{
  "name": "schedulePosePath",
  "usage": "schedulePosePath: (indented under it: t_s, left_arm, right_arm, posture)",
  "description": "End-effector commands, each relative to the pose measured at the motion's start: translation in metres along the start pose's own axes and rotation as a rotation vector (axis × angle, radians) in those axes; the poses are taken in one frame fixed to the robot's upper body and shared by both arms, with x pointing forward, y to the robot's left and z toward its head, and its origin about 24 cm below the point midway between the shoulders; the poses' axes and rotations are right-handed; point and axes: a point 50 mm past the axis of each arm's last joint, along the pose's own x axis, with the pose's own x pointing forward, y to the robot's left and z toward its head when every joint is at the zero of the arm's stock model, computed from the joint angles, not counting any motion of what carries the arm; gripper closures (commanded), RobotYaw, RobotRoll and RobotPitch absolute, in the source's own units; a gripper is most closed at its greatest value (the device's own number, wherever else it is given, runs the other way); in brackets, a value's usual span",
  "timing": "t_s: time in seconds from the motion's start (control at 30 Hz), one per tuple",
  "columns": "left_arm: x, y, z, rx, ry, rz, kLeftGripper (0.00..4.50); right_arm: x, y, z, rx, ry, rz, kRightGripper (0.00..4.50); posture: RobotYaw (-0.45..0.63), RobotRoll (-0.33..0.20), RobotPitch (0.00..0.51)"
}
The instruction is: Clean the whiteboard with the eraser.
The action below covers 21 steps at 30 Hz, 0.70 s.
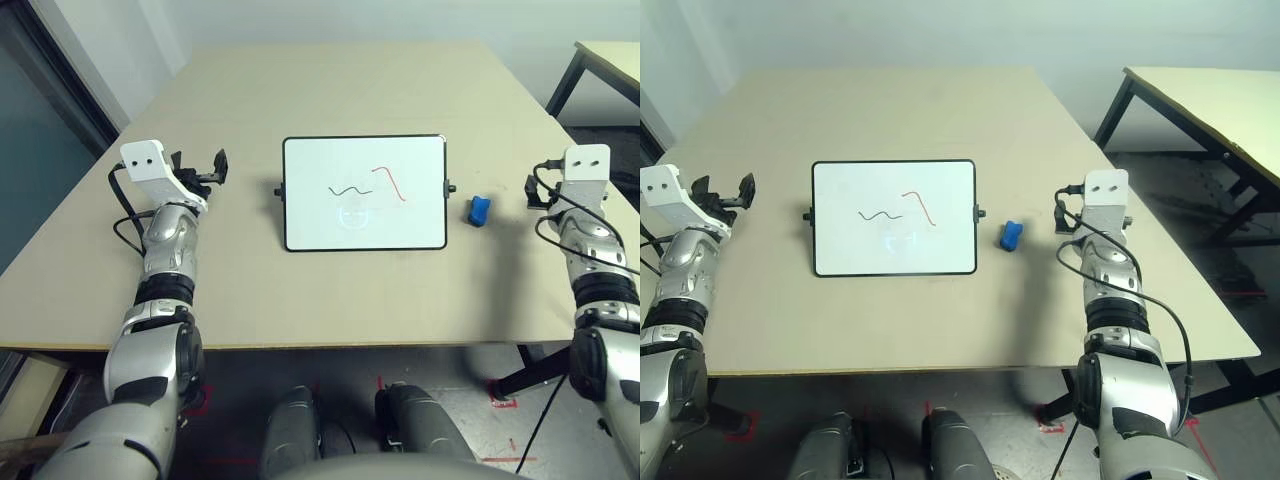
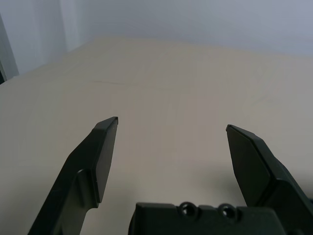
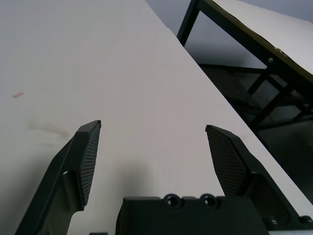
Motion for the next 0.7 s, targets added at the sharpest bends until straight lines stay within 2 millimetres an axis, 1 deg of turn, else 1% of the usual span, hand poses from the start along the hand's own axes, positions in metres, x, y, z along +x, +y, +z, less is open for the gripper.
schedulePosePath:
  t_s: [0.03,0.07,0.23,0.33,0.43,0.5,0.53,0.63,0.7]
  left_arm:
    - [-0.001,0.005,-0.002,0.000,0.019,0.021,0.00]
    - [-0.001,0.005,-0.003,0.000,0.020,0.021,0.00]
    - [0.008,-0.003,0.012,0.000,0.007,-0.049,0.00]
    - [0.019,-0.023,0.032,0.016,-0.019,-0.220,0.00]
    - [0.024,-0.043,0.048,0.035,-0.021,-0.403,0.00]
    - [0.024,-0.049,0.053,0.045,-0.016,-0.467,0.00]
    - [0.025,-0.056,0.057,0.048,-0.010,-0.516,0.00]
    - [0.025,-0.072,0.066,0.053,0.007,-0.626,0.00]
    - [0.024,-0.079,0.068,0.060,0.013,-0.676,0.00]
  right_arm:
    - [-0.003,-0.005,-0.015,0.047,0.064,-0.022,0.03]
    - [-0.004,-0.004,-0.016,0.056,0.070,-0.019,0.03]
    - [-0.005,0.011,0.005,0.154,0.077,0.065,0.03]
    - [-0.013,0.029,0.019,0.211,0.139,0.145,0.03]
    - [-0.023,0.046,0.029,0.236,0.195,0.201,0.03]
    - [-0.028,0.054,0.031,0.237,0.224,0.222,0.03]
    - [-0.031,0.059,0.033,0.231,0.238,0.239,0.03]
    - [-0.037,0.067,0.035,0.212,0.277,0.270,0.03]
    - [-0.041,0.071,0.034,0.194,0.298,0.281,0.03]
  posture:
    - [-0.13,0.000,0.078]
    - [-0.13,0.000,0.079]
    - [-0.15,0.000,0.078]
    - [-0.15,0.000,0.075]
    - [-0.16,0.000,0.068]
    - [-0.16,0.000,0.065]
    - [-0.17,0.000,0.064]
    - [-0.17,0.000,0.061]
    - [-0.16,0.000,0.061]
